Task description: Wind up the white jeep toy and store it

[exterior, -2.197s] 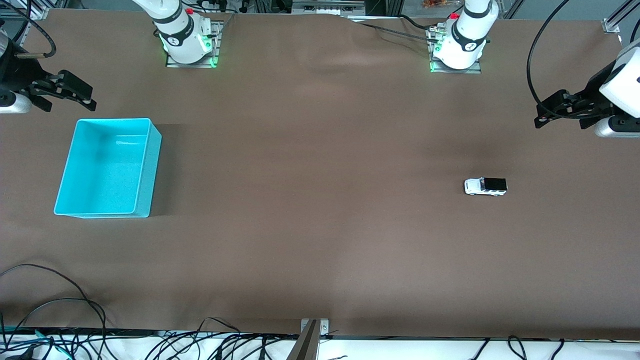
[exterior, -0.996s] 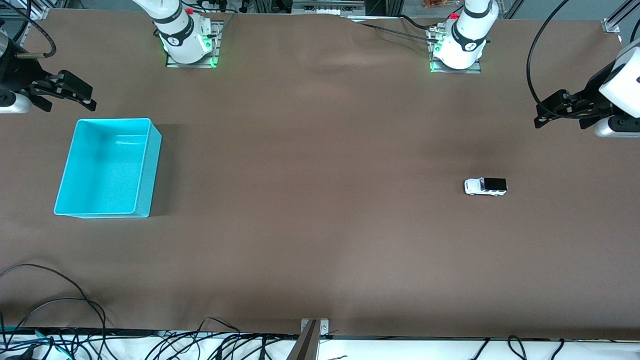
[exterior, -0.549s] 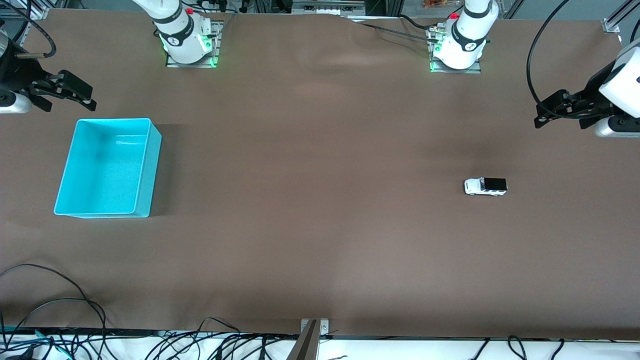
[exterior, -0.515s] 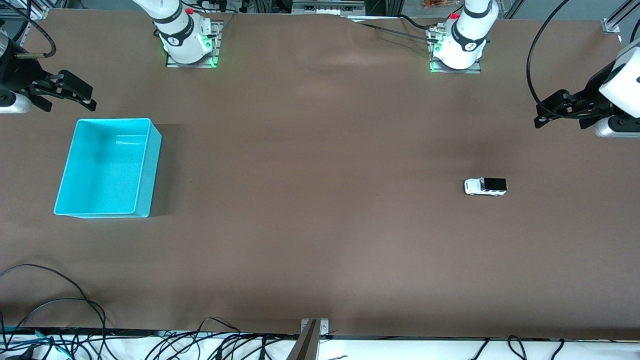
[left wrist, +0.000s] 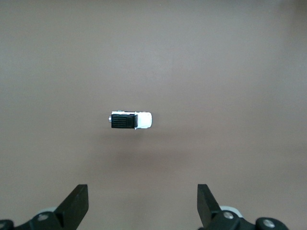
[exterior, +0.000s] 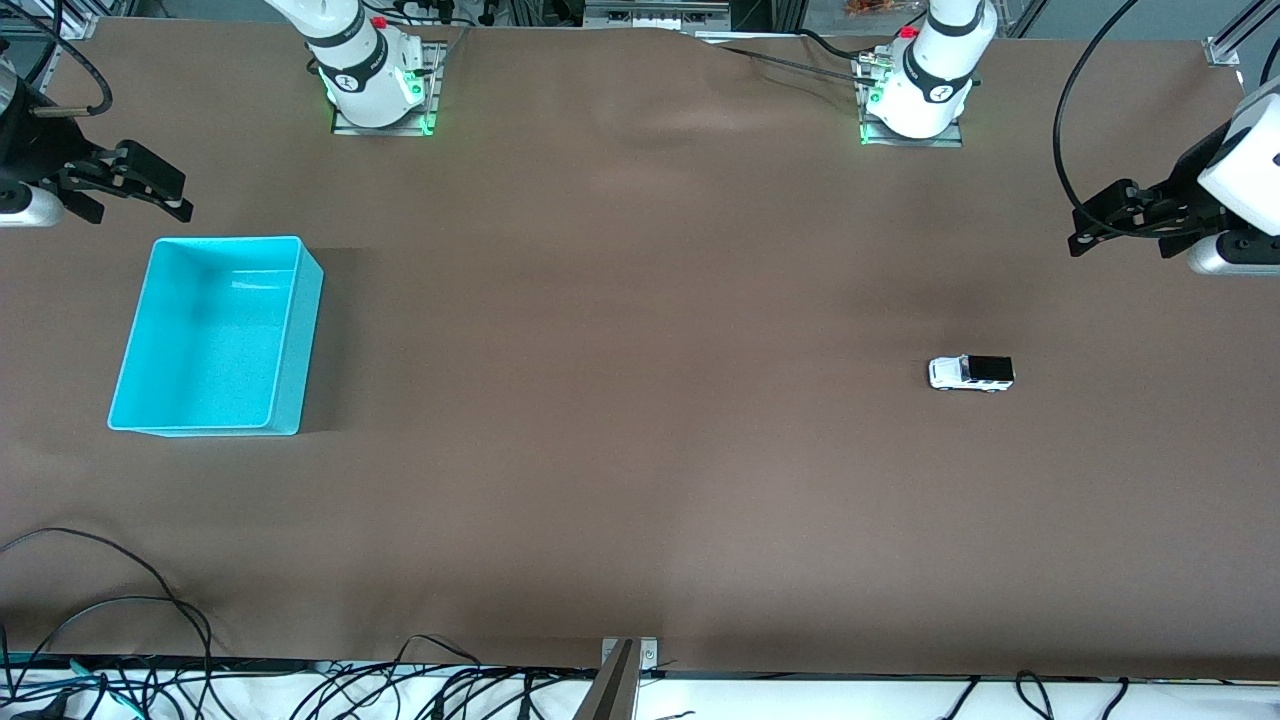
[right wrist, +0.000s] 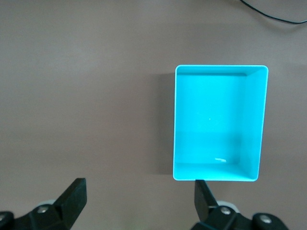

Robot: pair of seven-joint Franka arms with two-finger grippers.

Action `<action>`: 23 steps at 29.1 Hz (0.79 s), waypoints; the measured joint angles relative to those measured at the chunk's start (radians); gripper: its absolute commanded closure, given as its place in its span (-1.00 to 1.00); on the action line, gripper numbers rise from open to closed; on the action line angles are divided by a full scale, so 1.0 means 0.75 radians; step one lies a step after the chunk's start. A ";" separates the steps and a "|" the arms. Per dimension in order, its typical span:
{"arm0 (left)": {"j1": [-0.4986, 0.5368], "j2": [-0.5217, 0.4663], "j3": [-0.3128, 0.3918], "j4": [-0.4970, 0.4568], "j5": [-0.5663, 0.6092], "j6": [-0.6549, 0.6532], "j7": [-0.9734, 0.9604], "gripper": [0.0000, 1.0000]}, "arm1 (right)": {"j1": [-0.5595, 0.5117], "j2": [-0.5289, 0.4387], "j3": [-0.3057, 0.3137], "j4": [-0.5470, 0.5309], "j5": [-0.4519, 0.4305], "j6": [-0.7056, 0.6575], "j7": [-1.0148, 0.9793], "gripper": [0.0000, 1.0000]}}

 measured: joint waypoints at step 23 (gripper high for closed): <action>0.007 0.124 0.002 -0.001 0.001 -0.002 0.000 -1.00 | 0.000 0.000 0.000 0.000 0.000 0.000 0.000 -1.00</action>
